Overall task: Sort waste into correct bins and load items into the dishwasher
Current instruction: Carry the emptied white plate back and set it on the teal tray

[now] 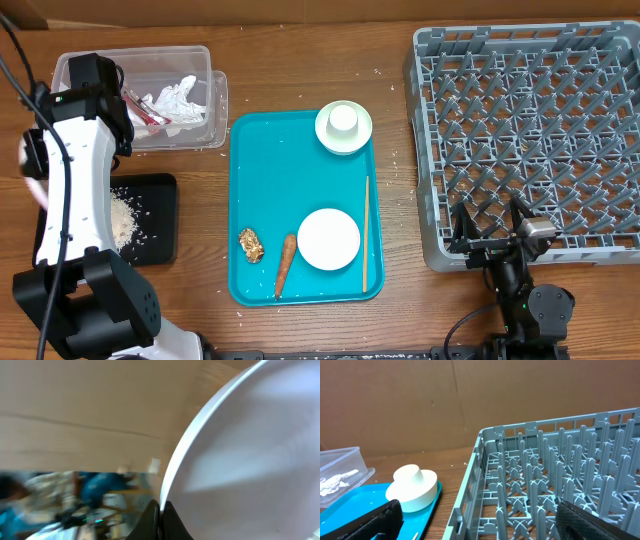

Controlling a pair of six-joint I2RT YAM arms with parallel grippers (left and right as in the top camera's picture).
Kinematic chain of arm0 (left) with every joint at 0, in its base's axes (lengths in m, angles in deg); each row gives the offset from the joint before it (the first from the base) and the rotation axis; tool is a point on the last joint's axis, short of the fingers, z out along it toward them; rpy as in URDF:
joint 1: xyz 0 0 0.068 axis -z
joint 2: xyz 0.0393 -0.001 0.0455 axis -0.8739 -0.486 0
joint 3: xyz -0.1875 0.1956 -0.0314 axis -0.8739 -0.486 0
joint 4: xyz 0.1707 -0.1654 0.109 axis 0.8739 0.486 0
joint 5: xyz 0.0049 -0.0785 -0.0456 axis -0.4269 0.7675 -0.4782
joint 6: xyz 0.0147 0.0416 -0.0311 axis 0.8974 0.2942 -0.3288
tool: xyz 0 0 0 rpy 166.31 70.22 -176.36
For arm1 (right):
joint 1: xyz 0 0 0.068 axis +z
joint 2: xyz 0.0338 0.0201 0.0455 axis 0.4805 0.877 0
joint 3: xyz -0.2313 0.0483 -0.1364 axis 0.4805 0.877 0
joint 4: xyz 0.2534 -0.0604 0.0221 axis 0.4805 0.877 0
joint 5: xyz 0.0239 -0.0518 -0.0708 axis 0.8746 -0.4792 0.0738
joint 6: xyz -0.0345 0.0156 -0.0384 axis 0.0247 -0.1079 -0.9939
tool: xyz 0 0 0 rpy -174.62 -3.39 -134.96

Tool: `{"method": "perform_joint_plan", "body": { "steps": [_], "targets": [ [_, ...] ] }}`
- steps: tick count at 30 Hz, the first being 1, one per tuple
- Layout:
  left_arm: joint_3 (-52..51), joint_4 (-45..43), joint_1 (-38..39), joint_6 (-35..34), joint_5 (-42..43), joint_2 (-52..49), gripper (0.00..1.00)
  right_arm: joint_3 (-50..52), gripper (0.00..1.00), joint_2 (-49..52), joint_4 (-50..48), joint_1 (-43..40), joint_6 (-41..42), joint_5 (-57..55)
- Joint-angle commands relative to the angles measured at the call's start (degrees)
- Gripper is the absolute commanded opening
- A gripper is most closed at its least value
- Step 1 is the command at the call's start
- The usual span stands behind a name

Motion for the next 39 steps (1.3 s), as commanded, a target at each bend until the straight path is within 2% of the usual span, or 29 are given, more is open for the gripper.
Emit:
{"method": "perform_joint_plan", "body": {
  "steps": [1, 7, 14, 15, 19, 21, 31, 35, 39],
  "targets": [
    [1.1, 0.5, 0.2, 2.3, 17.1, 1.6, 0.04, 0.6, 1.00, -0.7, -0.2, 0.3, 0.0, -0.2],
    [4.1, 3.7, 0.1, 2.3, 29.3, 2.5, 0.04, 0.6, 1.00, -0.7, -0.2, 0.3, 0.0, -0.1],
    [18.3, 11.1, 0.0, 2.3, 43.2, 2.7, 0.04, 0.6, 1.00, -0.7, -0.2, 0.3, 0.0, -0.1],
    [20.6, 11.8, 0.1, 2.3, 46.6, 2.8, 0.04, 0.6, 1.00, -0.7, -0.2, 0.3, 0.0, -0.1],
    [24.6, 10.0, 0.4, 2.3, 70.1, 2.7, 0.04, 0.6, 1.00, -0.7, -0.2, 0.3, 0.0, -0.2],
    [24.2, 8.5, 1.2, 2.3, 75.5, 2.3, 0.04, 0.6, 1.00, -0.7, -0.2, 0.3, 0.0, -0.1],
    [17.8, 7.2, 8.9, 1.2, 71.2, -2.5, 0.04, 0.6, 1.00, -0.7, -0.2, 0.3, 0.0, -0.2],
    [16.2, 8.4, 11.4, -0.9, 66.8, -6.4, 0.04, 0.6, 1.00, -0.7, -0.2, 0.3, 0.0, -0.2],
    [16.0, 9.0, 13.2, -1.4, 67.3, -11.2, 0.04, 0.6, 1.00, -0.7, -0.2, 0.3, 0.0, -0.1]
  ]
}}
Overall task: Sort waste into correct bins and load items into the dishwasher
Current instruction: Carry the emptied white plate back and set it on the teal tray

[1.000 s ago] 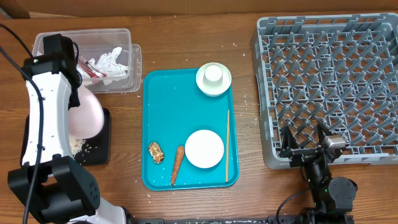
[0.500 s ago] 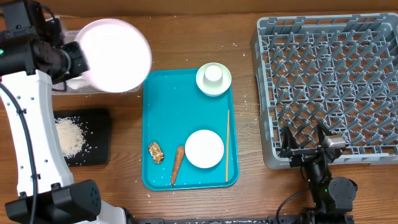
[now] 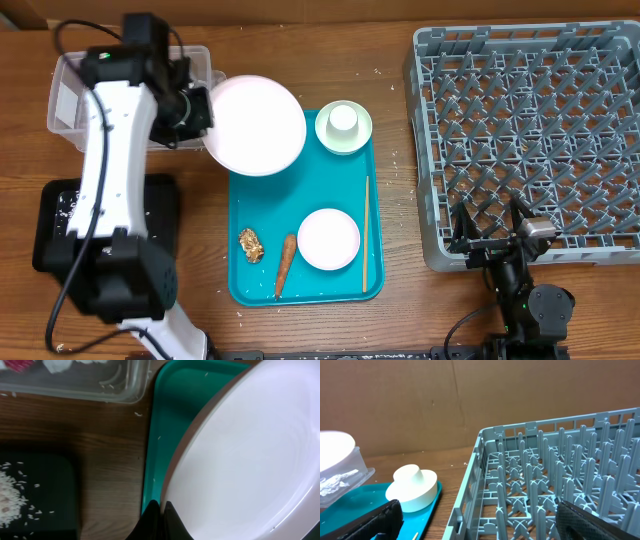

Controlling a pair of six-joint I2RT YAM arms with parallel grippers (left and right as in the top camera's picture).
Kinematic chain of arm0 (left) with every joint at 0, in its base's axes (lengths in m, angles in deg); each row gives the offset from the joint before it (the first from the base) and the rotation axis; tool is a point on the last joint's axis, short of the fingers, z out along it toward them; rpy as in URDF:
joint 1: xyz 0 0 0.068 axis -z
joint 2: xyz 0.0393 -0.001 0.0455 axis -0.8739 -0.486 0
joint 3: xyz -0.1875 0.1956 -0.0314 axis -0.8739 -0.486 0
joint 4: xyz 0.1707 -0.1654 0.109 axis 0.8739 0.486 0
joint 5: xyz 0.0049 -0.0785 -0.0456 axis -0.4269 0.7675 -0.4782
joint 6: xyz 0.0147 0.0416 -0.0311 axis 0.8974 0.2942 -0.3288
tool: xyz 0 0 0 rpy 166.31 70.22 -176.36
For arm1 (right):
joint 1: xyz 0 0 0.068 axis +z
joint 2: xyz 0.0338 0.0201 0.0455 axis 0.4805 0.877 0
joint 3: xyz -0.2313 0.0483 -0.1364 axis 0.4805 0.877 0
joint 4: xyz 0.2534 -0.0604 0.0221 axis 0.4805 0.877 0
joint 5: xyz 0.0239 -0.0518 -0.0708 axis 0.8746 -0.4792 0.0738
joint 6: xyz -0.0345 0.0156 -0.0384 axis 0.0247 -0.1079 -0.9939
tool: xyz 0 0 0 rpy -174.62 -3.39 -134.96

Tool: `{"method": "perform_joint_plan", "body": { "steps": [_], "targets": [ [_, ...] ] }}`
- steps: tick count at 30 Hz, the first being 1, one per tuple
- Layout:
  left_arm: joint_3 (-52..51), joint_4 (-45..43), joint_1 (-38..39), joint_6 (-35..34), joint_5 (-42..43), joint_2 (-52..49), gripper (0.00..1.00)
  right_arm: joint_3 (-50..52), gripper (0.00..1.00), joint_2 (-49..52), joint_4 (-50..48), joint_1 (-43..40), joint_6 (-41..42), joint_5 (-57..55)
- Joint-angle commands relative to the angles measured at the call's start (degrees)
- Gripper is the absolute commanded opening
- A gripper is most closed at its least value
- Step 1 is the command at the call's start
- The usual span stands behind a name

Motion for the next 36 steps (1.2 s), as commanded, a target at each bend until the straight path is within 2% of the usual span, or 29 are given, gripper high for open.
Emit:
{"method": "perform_joint_plan", "body": {
  "steps": [1, 17, 22, 25, 29, 32, 36],
  "targets": [
    [-0.3, 0.1, 1.6, -1.5, -0.8, -4.1, 0.04, 0.6, 1.00, -0.7, -0.2, 0.3, 0.0, -0.2],
    [-0.3, 0.3, 4.0, -1.2, -0.9, -18.8, 0.04, 0.6, 1.00, -0.7, -0.2, 0.3, 0.0, -0.2],
    [-0.3, -0.6, 4.0, -1.2, -1.0, -19.1, 0.04, 0.6, 1.00, -0.7, -0.2, 0.3, 0.0, -0.1],
    [-0.3, -0.6, 4.0, -1.2, -1.0, -19.1, 0.17, 0.6, 1.00, -0.7, -0.2, 0.3, 0.0, -0.1],
    [-0.3, -1.0, 4.0, -1.2, 0.2, -19.1, 0.18, 0.6, 1.00, -0.7, -0.2, 0.3, 0.0, -0.2],
    [-0.3, -0.9, 4.2, 2.1, 4.2, -19.1, 0.20, 0.6, 1.00, -0.7, -0.2, 0.3, 0.0, -0.1],
    [0.7, 1.3, 4.3, 3.3, 6.2, -19.1, 0.14, 0.6, 1.00, -0.7, -0.2, 0.3, 0.0, -0.1]
  ]
}}
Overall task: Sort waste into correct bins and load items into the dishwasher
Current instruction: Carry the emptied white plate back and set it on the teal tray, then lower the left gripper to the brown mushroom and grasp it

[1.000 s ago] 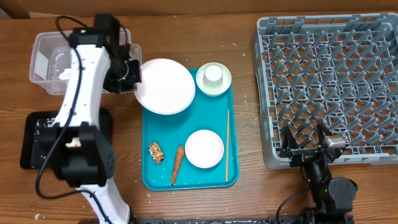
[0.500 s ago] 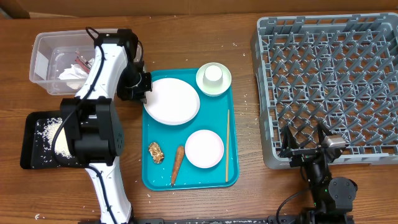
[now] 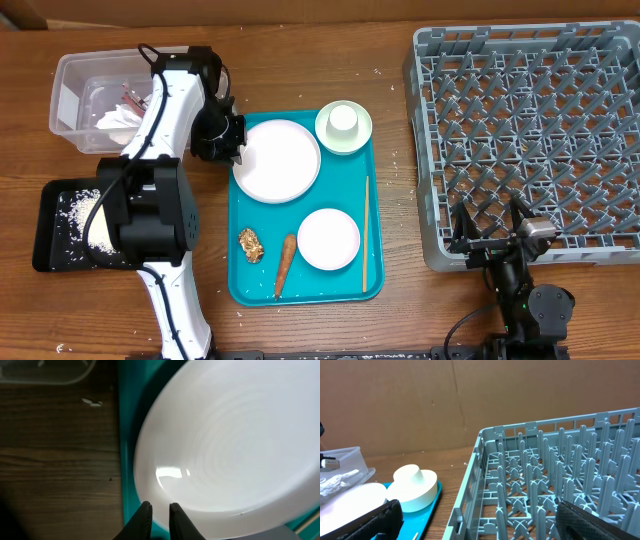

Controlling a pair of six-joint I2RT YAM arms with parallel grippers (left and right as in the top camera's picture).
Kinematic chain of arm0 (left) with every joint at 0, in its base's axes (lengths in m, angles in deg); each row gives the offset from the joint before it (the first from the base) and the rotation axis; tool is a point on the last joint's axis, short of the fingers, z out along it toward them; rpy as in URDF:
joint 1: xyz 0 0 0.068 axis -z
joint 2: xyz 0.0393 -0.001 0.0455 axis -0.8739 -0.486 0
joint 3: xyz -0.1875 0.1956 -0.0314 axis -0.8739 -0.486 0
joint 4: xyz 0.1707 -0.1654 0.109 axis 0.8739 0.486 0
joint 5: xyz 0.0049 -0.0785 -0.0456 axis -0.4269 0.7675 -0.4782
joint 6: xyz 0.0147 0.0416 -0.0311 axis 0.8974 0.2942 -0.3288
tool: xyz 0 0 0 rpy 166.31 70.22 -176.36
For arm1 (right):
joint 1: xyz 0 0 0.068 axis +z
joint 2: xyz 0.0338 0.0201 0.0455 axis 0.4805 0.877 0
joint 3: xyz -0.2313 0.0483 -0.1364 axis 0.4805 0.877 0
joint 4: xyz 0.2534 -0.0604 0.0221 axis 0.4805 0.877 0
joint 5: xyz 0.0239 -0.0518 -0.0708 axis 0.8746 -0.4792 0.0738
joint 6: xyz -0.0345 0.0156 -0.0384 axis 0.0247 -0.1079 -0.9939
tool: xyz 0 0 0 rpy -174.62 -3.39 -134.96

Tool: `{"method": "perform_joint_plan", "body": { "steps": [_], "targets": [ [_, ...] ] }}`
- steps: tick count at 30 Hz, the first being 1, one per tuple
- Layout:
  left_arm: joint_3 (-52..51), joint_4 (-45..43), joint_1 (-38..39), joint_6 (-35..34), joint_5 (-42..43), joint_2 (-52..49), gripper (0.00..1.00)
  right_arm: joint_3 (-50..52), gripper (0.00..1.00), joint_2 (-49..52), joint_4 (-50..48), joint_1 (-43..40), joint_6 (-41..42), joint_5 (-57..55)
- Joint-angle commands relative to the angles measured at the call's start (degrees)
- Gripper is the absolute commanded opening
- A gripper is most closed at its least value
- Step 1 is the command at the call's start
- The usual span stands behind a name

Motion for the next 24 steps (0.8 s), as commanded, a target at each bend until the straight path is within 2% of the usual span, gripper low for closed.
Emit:
{"method": "perform_joint_plan", "body": {
  "steps": [1, 5, 8, 9, 10, 11, 13, 16, 21, 24],
  "targets": [
    [1.5, 2.7, 0.4, 2.7, 4.0, -0.2, 0.13, 0.6, 1.00, -0.7, -0.2, 0.3, 0.0, -0.2],
    [4.5, 6.1, 0.4, 2.6, 3.9, 2.1, 0.11, 0.6, 1.00, -0.7, -0.2, 0.3, 0.0, -0.1],
    [5.2, 5.8, 0.4, 2.4, 3.9, 7.7, 0.18, 0.6, 1.00, -0.7, -0.2, 0.3, 0.0, -0.2],
    [5.2, 5.6, 0.4, 2.5, 3.9, 9.2, 0.25, 0.6, 1.00, -0.7, -0.2, 0.3, 0.0, -0.1],
    [5.2, 5.4, 0.4, 2.5, 3.9, 10.8, 0.38, 0.6, 1.00, -0.7, -0.2, 0.3, 0.0, -0.1],
    [5.2, 5.4, 0.4, 2.5, 3.9, 12.2, 0.58, 0.6, 1.00, -0.7, -0.2, 0.3, 0.0, -0.1],
    [5.2, 5.9, 0.4, 2.7, 3.8, 14.6, 0.82, 0.6, 1.00, -0.7, -0.2, 0.3, 0.0, -0.1],
    [5.2, 8.0, 0.4, 2.7, 3.4, 17.3, 0.89, 0.6, 1.00, -0.7, -0.2, 0.3, 0.0, -0.1],
    [5.0, 16.0, 1.3, 2.7, 3.0, 18.7, 0.91, 0.6, 1.00, -0.7, -0.2, 0.3, 0.0, -0.1],
    [1.8, 19.5, 3.8, 2.4, 2.2, 18.8, 0.96, 0.6, 1.00, -0.7, -0.2, 0.3, 0.0, -0.1]
  ]
}}
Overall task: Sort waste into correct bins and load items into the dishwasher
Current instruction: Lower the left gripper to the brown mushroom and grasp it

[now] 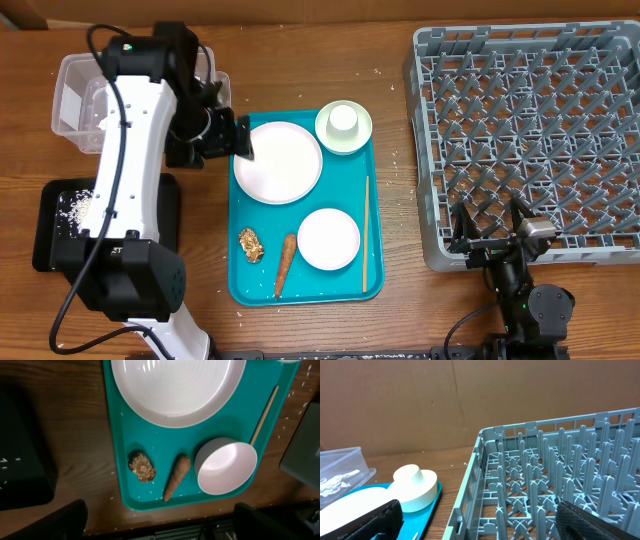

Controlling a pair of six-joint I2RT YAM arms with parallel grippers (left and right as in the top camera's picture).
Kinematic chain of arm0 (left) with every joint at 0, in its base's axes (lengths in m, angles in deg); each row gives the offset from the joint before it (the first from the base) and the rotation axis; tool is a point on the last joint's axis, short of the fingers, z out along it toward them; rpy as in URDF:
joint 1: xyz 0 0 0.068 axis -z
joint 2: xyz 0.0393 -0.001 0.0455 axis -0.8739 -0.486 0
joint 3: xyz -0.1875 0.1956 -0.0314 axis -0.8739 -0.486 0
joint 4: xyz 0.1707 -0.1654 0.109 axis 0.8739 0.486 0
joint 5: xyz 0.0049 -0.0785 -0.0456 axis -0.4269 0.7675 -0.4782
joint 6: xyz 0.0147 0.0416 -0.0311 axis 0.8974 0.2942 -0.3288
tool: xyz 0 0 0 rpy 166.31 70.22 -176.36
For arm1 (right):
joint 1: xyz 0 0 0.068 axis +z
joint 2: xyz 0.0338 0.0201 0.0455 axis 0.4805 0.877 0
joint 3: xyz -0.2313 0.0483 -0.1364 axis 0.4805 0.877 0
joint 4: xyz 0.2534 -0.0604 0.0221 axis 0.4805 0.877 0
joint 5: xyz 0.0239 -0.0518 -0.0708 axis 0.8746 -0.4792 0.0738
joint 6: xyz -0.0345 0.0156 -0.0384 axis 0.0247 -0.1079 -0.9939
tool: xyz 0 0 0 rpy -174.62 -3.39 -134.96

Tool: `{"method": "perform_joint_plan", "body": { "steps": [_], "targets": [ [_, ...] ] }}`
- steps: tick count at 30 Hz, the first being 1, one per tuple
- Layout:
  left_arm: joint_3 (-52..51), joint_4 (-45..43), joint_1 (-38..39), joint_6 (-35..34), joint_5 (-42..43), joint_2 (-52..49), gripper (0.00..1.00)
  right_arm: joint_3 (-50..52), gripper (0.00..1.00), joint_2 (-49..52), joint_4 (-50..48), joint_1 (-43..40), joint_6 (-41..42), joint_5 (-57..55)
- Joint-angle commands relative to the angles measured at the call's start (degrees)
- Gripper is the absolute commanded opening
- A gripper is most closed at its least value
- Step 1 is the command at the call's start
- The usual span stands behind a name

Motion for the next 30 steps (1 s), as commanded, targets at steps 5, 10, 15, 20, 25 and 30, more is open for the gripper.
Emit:
{"method": "perform_joint_plan", "body": {
  "steps": [5, 10, 15, 20, 25, 30],
  "targets": [
    [-11.5, -1.7, 7.8, -4.9, -2.2, 2.8, 1.00, 0.6, 1.00, -0.7, -0.2, 0.3, 0.0, -0.2],
    [-22.8, -6.6, 10.4, -12.5, -6.1, 8.5, 1.00, 0.6, 1.00, -0.7, -0.2, 0.3, 0.0, -0.2],
    [-34.0, -12.8, 9.6, -18.3, -7.4, 14.7, 1.00, 0.6, 1.00, -0.7, -0.2, 0.3, 0.0, -0.2],
    [-41.9, -19.3, 8.2, -20.9, -6.3, 16.6, 1.00, 0.6, 1.00, -0.7, -0.2, 0.3, 0.0, -0.2],
    [-48.9, -27.8, 8.2, -20.9, -3.3, 16.5, 1.00, 0.6, 1.00, -0.7, -0.2, 0.3, 0.0, -0.1],
    [-52.7, -33.0, 8.2, -25.8, -7.3, 16.5, 1.00, 0.6, 1.00, -0.7, -0.2, 0.3, 0.0, -0.1]
  ]
}}
